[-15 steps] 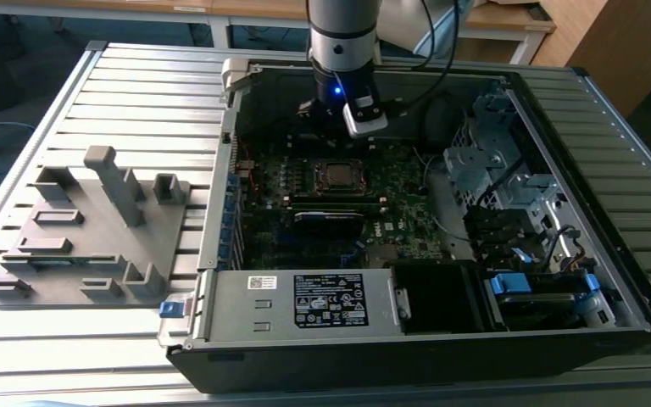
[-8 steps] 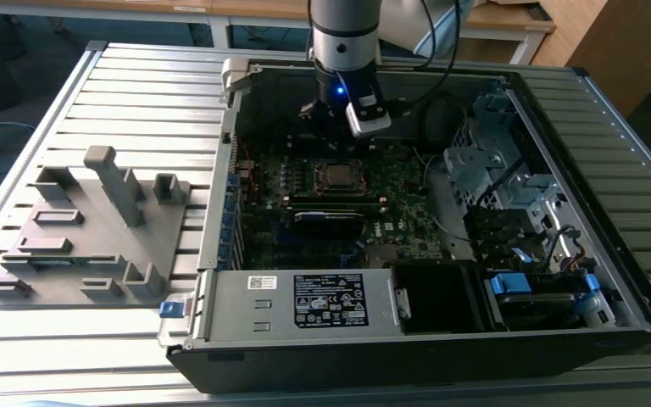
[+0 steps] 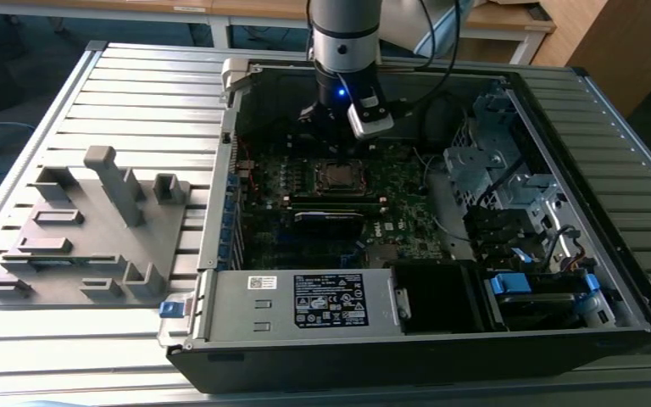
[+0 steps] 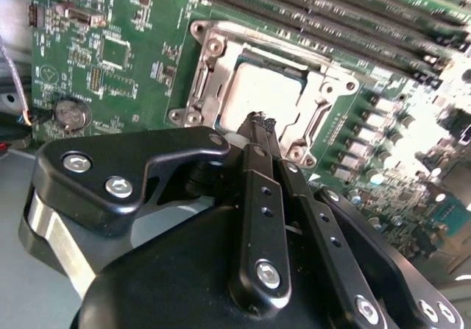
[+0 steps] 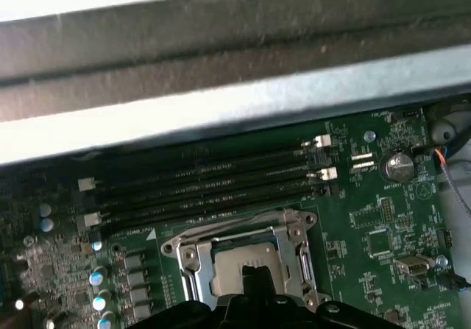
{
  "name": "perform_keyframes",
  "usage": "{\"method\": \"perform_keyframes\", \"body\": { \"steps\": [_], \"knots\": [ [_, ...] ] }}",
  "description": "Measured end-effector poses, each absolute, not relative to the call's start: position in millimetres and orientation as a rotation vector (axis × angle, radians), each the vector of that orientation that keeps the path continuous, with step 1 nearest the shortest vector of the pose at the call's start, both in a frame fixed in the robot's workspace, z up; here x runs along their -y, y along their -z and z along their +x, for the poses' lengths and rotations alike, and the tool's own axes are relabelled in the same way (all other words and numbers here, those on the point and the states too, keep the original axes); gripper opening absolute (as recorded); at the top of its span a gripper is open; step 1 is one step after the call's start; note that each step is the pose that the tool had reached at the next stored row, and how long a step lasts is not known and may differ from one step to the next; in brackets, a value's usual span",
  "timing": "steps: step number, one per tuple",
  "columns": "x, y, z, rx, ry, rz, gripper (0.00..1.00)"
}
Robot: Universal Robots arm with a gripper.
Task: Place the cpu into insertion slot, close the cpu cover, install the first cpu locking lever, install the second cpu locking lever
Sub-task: 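Install the first cpu locking lever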
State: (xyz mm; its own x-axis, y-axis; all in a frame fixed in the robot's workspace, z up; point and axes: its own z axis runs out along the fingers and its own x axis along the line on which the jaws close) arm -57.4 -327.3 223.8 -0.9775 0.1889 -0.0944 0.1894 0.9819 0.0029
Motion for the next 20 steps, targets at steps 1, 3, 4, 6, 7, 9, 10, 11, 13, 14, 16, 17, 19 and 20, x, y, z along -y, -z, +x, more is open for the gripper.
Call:
{"method": "perform_keyframes", "body": {
  "steps": [1, 3, 4, 6, 7, 9, 10, 11, 13, 14, 16, 17, 19, 20],
  "knots": [
    [327.6, -223.8, -57.4, -3.034, 0.022, 0.289, 0.10],
    [327.7, -223.2, -57.4, -3.035, 0.031, 0.287, 0.10],
    [327.7, -222.7, -57.3, -3.036, 0.032, 0.287, 0.10],
    [327.7, -221.4, -56.6, -3.044, 0.033, 0.286, 0.10],
    [327.7, -220.8, -55.7, -3.048, 0.035, 0.282, 0.10],
    [327.7, -220.0, -54.8, -3.053, 0.042, 0.269, 0.10],
    [327.7, -219.9, -54.4, -3.054, 0.042, 0.262, 0.10],
    [327.7, -219.8, -54.1, -3.055, 0.042, 0.255, 0.10],
    [327.7, -219.7, -53.7, -3.056, 0.041, 0.246, 0.10],
    [327.7, -219.6, -53.6, -3.056, 0.040, 0.246, 0.10],
    [327.7, -220.0, -53.6, -3.056, 0.040, 0.246, 0.10],
    [327.7, -220.8, -53.6, -3.056, 0.040, 0.246, 0.10],
    [327.7, -223.8, -53.6, -3.056, 0.040, 0.246, 0.10],
    [327.7, -224.8, -53.6, -3.056, 0.040, 0.246, 0.10]
  ]
}}
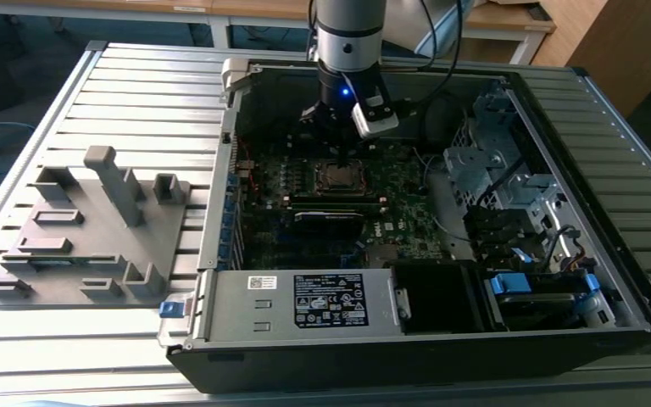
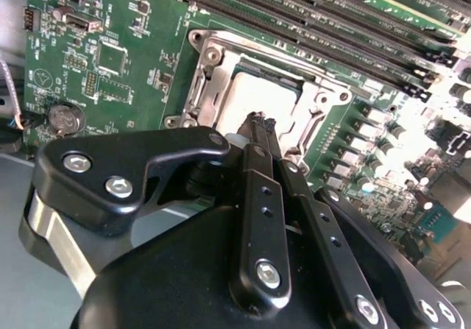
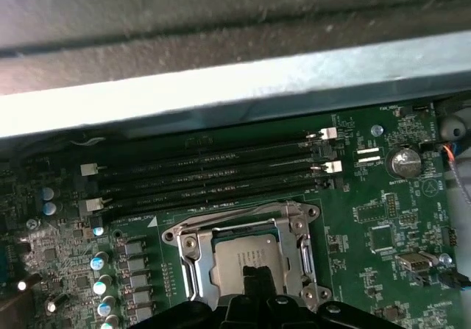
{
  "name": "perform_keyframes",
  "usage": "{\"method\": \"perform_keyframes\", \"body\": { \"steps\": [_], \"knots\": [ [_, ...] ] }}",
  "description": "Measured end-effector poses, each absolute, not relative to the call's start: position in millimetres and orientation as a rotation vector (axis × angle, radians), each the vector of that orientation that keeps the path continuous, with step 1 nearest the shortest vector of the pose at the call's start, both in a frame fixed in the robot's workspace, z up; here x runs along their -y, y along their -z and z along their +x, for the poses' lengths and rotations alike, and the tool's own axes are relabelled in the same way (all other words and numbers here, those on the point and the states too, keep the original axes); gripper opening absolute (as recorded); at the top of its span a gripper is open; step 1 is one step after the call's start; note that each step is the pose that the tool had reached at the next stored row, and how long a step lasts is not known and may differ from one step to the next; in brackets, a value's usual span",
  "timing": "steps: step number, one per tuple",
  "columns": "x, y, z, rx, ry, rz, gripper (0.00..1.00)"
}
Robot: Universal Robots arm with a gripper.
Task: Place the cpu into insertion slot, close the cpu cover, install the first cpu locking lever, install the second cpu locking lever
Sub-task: 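Install the first cpu locking lever, then install the second cpu locking lever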
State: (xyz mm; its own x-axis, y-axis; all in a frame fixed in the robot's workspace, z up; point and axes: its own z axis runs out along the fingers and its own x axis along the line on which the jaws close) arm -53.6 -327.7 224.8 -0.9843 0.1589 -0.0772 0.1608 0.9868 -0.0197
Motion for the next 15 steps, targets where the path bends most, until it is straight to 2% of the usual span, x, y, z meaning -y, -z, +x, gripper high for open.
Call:
{"method": "perform_keyframes", "body": {
  "steps": [15],
  "knots": [
    [327.6, -225.5, -53.6, -3.056, 0.041, 0.246, 0.10]
  ]
}}
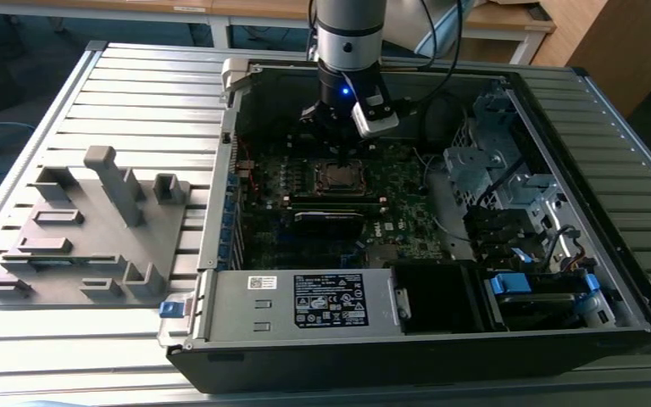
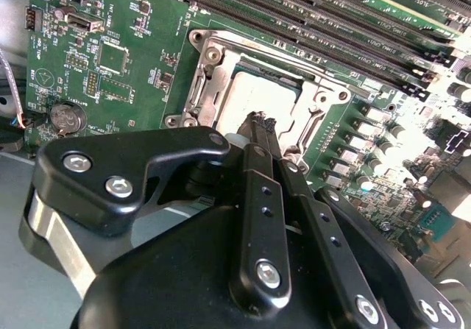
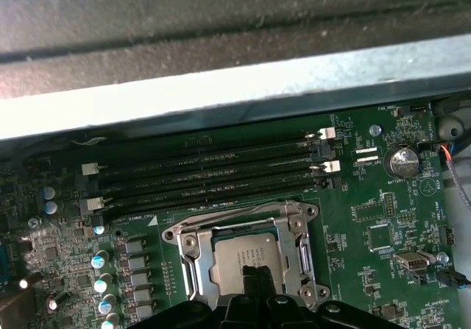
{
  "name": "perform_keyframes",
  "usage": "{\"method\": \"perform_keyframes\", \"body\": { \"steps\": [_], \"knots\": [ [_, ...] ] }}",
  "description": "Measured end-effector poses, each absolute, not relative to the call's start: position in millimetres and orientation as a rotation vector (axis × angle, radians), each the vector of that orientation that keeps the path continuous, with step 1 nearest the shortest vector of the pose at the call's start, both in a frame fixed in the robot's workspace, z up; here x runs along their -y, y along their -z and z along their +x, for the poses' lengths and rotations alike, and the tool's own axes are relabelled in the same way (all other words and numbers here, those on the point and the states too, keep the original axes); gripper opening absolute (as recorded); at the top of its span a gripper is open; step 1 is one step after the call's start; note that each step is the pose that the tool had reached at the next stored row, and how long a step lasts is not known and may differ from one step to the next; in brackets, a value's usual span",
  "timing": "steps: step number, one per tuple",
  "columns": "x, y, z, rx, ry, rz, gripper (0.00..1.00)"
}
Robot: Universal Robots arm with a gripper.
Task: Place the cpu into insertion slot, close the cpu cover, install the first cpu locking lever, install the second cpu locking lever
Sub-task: 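Install the second cpu locking lever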
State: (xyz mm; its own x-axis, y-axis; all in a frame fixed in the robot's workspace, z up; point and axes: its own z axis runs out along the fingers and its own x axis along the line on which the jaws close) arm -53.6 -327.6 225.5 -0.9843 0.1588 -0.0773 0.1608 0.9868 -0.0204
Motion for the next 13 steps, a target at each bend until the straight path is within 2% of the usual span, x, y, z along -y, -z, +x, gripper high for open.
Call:
{"method": "perform_keyframes", "body": {
  "steps": [13],
  "knots": [
    [327.6, -232.6, -53.6, -3.061, 0.041, 0.247, 0.10]
  ]
}}
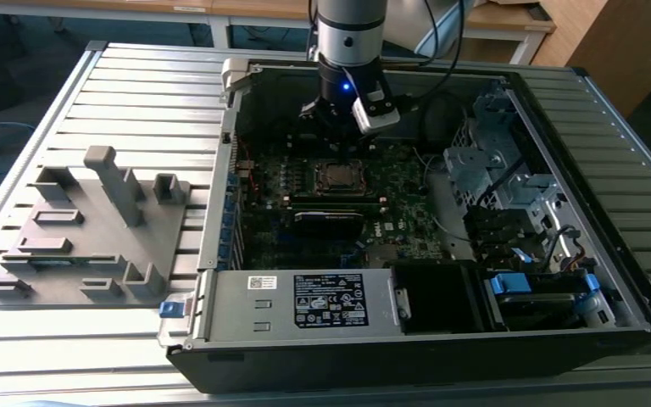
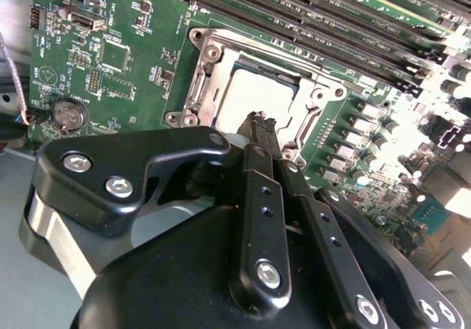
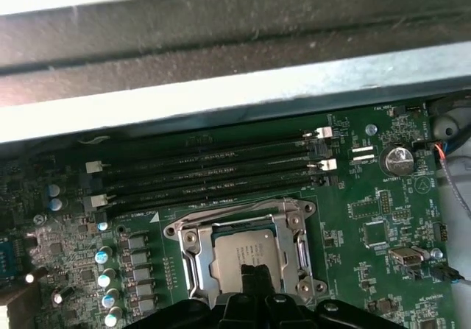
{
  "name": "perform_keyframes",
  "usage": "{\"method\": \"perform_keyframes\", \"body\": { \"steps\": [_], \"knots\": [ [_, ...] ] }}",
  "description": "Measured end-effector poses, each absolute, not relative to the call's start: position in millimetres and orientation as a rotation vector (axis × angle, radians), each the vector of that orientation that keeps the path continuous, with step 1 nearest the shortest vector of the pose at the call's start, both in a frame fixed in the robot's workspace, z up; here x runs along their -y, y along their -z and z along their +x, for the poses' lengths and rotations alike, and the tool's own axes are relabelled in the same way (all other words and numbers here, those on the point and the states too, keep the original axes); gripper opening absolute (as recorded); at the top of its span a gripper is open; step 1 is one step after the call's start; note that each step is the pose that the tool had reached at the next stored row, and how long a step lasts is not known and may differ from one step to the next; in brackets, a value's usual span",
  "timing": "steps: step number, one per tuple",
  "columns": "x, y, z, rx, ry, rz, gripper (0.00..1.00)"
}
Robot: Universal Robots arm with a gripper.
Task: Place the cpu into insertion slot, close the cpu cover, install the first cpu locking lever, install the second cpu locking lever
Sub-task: 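Install the second cpu locking lever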
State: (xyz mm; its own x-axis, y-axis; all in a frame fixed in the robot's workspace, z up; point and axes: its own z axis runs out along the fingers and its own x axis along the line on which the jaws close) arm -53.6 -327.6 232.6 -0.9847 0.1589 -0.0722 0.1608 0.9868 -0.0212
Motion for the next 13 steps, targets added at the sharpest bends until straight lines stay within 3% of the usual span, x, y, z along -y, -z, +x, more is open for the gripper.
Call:
{"method": "perform_keyframes", "body": {
  "steps": [13],
  "knots": [
    [327.6, -247.3, -53.6, -3.064, 0.038, 0.247, 0.10]
  ]
}}
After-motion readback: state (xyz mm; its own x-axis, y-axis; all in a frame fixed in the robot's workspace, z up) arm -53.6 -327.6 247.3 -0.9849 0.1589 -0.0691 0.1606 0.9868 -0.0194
